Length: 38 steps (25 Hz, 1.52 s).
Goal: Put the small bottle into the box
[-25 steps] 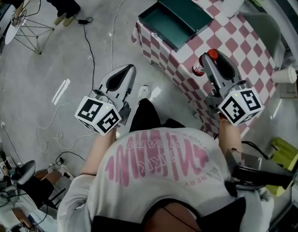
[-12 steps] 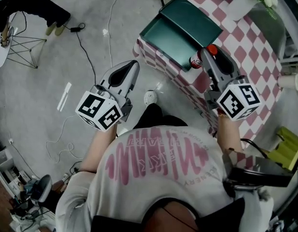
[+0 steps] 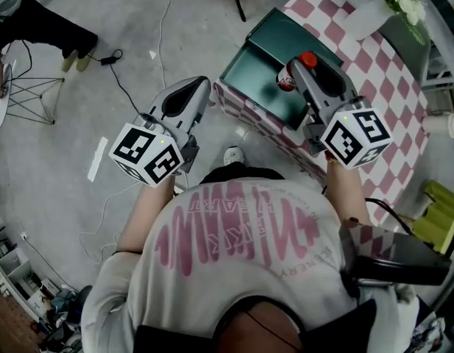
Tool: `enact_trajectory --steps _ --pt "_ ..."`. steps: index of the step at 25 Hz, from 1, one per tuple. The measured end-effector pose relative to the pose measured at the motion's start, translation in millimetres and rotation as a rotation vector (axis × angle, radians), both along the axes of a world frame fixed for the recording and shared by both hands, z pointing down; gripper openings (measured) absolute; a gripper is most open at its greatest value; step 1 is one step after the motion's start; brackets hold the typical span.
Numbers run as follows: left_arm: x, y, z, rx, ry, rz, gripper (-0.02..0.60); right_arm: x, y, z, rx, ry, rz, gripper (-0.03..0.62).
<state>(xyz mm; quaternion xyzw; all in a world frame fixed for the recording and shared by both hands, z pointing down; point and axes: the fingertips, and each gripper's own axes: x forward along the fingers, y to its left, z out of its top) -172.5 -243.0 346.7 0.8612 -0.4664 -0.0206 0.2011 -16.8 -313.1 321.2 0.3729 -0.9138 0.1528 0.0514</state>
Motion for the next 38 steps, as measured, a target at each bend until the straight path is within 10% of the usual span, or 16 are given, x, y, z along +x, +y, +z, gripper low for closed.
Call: enact_trajectory --steps 38 --pt "-36 -22 35 -0.067 -0.004 -0.028 0.008 -59 -17 130 -0.165 0.351 -0.144 0.149"
